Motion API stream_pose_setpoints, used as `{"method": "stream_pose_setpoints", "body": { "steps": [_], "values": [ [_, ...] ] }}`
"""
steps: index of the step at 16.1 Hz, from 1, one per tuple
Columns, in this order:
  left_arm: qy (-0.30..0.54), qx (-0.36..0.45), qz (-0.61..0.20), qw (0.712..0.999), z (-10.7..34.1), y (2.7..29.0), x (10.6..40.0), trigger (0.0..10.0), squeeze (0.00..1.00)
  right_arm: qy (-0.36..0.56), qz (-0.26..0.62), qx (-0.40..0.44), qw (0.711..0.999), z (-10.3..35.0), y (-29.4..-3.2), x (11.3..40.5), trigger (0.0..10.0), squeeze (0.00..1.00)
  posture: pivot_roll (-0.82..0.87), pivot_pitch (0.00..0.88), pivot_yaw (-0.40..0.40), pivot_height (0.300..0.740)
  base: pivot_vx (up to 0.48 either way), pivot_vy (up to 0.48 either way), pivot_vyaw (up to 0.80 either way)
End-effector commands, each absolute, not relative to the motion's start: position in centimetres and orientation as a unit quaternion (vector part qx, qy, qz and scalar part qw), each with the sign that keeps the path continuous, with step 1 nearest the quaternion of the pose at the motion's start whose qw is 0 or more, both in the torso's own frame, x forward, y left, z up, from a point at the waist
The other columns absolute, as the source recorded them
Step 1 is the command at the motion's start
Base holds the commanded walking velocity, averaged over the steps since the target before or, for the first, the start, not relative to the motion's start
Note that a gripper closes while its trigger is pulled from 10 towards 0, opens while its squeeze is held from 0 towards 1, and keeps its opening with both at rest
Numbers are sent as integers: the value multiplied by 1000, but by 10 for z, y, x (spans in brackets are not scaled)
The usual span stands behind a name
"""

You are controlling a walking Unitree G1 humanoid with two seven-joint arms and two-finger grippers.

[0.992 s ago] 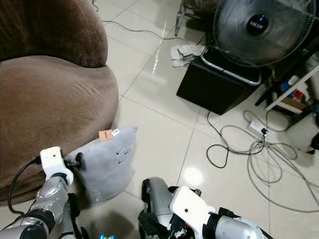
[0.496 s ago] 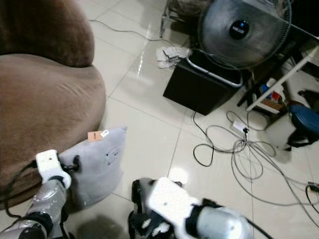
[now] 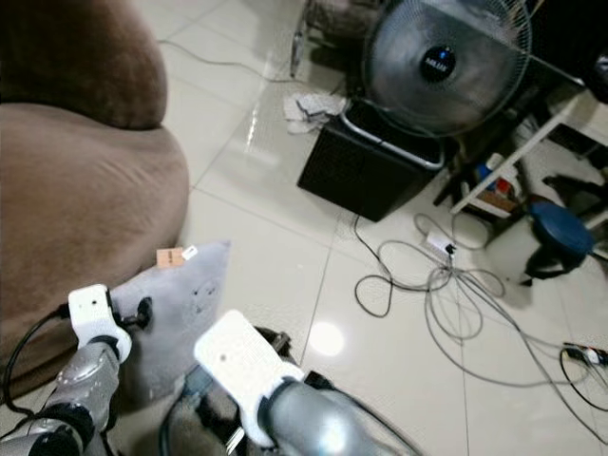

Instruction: Move the pillow to the sofa from floor

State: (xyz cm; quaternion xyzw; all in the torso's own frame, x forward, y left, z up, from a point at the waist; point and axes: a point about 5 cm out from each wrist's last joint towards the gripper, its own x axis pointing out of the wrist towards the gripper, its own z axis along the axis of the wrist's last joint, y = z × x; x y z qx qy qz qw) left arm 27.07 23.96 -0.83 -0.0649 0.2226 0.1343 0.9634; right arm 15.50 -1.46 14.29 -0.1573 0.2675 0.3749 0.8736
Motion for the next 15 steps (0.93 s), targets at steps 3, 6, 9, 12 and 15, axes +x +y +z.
{"method": "stream_pose_setpoints", "body": {
  "steps": [3,6,9,12,15],
  "values": [
    [238,-70,124,961,-17,228,266,0,0,217,532,-128,808,189,68,62,10000,0,-378,153,-330,588,0,0,0],
    [234,-68,126,962,-16,231,265,0,0,171,388,-216,879,190,74,89,10000,0,-352,163,-324,588,0,0,0],
    [225,-60,120,965,-11,240,267,0,0,202,112,-155,961,204,37,133,10000,0,-305,162,-289,588,0,0,0],
    [216,-56,122,967,-5,248,270,0,0,362,31,-259,895,75,-249,219,10000,0,-270,145,-264,588,0,0,0],
    [211,-55,119,969,0,252,275,0,0,339,12,-235,911,90,-292,228,10000,0,-266,147,-233,588,0,0,0]
  ]
}}
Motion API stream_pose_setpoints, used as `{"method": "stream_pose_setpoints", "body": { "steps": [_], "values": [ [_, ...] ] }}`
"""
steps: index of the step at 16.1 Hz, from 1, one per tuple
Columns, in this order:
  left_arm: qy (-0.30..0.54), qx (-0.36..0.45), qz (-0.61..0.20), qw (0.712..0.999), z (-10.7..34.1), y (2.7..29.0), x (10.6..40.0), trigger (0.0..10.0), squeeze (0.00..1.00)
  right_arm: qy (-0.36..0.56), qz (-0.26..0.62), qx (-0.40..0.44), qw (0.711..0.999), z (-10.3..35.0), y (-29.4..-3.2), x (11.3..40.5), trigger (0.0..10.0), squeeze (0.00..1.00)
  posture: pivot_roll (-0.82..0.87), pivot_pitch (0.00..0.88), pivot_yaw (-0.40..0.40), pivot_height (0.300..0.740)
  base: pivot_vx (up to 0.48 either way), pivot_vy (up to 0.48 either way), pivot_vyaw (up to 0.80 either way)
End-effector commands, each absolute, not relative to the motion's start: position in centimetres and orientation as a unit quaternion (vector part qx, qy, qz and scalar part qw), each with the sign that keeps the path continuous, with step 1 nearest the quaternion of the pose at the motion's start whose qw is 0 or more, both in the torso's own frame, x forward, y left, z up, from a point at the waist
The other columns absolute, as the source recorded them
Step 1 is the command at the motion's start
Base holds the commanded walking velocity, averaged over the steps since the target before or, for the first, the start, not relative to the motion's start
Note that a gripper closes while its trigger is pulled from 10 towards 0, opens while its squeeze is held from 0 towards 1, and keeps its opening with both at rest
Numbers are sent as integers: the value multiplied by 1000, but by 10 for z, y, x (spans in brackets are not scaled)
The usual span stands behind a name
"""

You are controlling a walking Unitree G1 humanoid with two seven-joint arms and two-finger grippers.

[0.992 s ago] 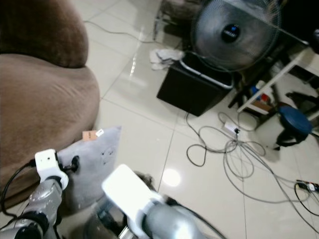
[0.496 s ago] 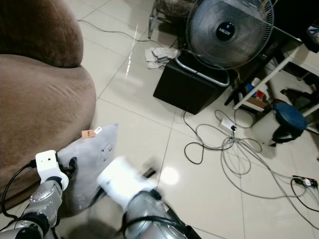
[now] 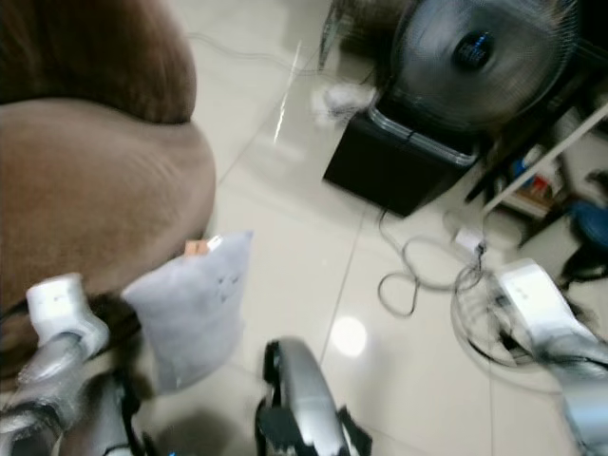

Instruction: Move the pillow to the sofa from floor

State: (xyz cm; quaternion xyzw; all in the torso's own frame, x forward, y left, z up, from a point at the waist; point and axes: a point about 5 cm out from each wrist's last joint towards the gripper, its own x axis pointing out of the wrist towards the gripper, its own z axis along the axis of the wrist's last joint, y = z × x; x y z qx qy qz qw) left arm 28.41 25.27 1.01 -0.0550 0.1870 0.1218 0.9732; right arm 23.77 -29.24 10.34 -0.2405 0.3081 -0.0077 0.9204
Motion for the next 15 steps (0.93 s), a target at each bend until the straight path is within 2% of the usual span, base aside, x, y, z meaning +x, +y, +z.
{"method": "stream_pose_setpoints", "body": {
  "steps": [1,2,5,8,11,12,13,14,15],
  "values": [
    [208,-54,116,970,3,252,278,0,0,331,19,-223,917,89,-285,230,10000,0,-267,149,-223,588,0,0,0],
    [202,-59,111,971,7,250,283,0,0,309,44,-200,929,88,-273,232,10000,0,-267,141,-208,588,0,0,0],
    [196,-72,102,973,10,245,288,0,0,277,85,-179,940,85,-277,231,10000,0,-272,134,-199,588,0,0,0],
    [187,-92,94,974,11,240,290,0,0,263,106,-167,944,86,-277,228,10000,0,-275,137,-199,588,0,0,0],
    [176,-110,95,974,12,240,291,0,0,251,160,-148,943,86,-260,219,10000,0,-274,139,-201,588,0,0,0],
    [180,-121,91,972,10,238,291,10000,0,245,191,-136,941,85,-248,215,10000,0,-278,140,-204,588,0,0,0],
    [183,-124,88,971,9,236,290,10000,627,243,204,-129,940,86,-243,213,10000,0,-283,144,-206,588,0,0,0],
    [184,-130,84,971,8,234,290,10000,1000,241,214,-126,938,86,-238,211,10000,0,-287,146,-208,588,0,0,0],
    [185,-140,80,969,7,232,290,10000,1000,239,224,-122,937,87,-233,209,10000,0,-290,149,-210,588,0,0,0]
  ]
}}
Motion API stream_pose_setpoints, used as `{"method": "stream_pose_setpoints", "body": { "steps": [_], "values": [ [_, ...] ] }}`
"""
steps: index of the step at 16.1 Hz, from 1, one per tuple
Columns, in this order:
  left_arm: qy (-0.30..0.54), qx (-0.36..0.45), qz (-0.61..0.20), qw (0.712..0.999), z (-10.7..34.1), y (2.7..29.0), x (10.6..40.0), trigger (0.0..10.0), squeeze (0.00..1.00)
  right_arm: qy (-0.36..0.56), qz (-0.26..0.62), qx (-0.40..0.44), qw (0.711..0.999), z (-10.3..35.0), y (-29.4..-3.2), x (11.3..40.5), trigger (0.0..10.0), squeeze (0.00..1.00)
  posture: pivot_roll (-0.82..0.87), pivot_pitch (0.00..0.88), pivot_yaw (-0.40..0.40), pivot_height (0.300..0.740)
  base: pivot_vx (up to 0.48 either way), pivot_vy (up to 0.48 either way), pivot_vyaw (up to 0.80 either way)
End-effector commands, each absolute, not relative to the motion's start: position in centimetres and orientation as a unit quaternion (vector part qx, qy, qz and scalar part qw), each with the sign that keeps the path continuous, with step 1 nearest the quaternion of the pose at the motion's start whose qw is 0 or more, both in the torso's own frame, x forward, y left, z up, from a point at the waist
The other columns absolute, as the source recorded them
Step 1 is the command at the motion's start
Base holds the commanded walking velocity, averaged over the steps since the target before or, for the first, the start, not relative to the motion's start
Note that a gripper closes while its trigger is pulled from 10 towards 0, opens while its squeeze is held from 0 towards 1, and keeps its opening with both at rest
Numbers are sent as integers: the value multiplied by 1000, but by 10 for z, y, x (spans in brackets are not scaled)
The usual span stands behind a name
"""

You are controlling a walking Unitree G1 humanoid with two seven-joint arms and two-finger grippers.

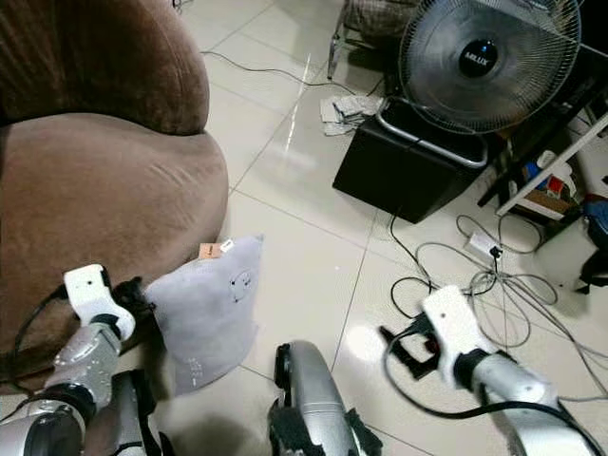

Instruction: Move the pillow to the sofa from floor

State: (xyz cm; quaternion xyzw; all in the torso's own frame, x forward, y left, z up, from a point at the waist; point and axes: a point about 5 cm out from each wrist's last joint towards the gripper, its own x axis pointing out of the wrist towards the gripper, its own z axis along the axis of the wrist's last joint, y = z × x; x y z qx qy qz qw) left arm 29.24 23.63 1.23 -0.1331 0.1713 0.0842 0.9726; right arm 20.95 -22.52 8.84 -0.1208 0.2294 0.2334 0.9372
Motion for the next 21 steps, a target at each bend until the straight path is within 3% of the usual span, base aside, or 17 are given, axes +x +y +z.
{"method": "stream_pose_setpoints", "body": {
  "steps": [1,12,21],
  "values": [
    [192,-151,71,967,4,226,289,10000,1000,236,243,-116,934,90,-224,204,10000,0,-299,159,-215,588,0,0,0],
    [196,-162,86,963,-5,214,281,10000,1000,245,297,-118,915,110,-212,180,10000,0,-349,169,-274,588,0,0,0],
    [193,-141,73,968,-1,210,287,10000,1000,251,324,-114,905,110,-204,169,10000,0,-351,169,-262,588,0,0,0]
  ]
}}
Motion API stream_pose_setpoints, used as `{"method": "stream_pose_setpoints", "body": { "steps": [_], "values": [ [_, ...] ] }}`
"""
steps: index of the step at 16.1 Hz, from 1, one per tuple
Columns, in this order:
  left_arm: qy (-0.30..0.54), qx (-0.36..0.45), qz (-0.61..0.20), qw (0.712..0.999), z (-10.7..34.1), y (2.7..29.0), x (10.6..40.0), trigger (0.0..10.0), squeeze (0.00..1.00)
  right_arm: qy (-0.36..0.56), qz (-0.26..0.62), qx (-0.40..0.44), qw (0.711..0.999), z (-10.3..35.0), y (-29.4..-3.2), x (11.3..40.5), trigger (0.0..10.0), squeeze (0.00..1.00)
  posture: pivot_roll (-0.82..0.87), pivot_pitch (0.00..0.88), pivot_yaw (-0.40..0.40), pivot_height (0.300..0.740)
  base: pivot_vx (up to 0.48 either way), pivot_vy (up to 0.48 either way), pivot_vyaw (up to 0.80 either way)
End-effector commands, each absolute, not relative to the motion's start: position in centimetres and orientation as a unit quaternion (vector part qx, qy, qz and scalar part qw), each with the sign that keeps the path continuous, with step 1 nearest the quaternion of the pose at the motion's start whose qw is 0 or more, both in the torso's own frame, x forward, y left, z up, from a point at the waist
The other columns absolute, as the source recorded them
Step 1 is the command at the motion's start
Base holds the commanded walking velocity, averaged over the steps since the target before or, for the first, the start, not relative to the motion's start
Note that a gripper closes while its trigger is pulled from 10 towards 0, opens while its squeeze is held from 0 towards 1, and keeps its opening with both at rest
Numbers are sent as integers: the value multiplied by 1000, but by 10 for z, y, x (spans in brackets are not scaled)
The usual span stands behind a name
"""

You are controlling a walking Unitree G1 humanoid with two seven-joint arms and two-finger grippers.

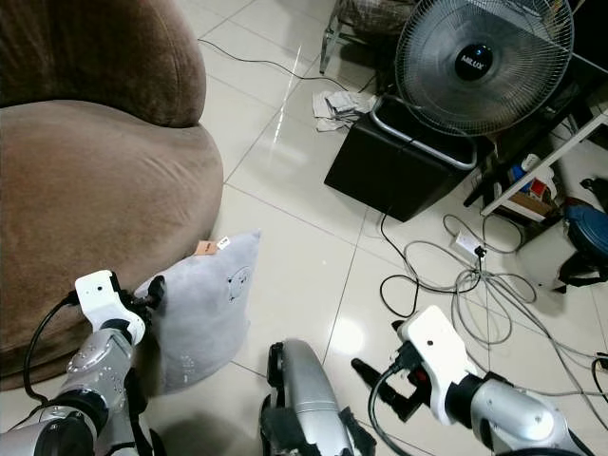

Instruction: Move the pillow to the sofa from floor

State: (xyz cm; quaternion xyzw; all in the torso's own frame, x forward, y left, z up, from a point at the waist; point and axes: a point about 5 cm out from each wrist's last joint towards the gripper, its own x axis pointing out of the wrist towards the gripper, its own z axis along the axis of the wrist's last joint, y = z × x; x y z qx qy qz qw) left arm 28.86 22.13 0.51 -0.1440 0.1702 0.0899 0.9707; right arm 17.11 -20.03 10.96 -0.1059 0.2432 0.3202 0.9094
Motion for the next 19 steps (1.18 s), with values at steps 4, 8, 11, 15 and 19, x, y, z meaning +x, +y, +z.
{"method": "stream_pose_setpoints", "body": {
  "steps": [4,8,11,15,19],
  "values": [
    [197,-158,67,965,-2,203,288,10000,0,245,341,-102,902,111,-195,164,10000,0,-355,168,-258,588,0,0,0],
    [198,-157,65,965,-1,201,290,10000,0,241,351,-100,899,111,-188,160,10000,0,-355,173,-257,588,0,0,0],
    [202,-154,73,964,-2,204,288,2627,0,242,353,-101,898,111,-188,159,10000,0,-355,173,-256,588,0,0,0],
    [205,-156,77,963,-5,206,285,0,0,243,354,-101,897,110,-188,158,10000,0,-354,174,-259,588,0,0,0],
    [212,-159,78,961,-8,206,282,0,0,246,356,-101,896,108,-189,158,10000,0,-354,171,-262,588,0,0,0]
  ]
}}
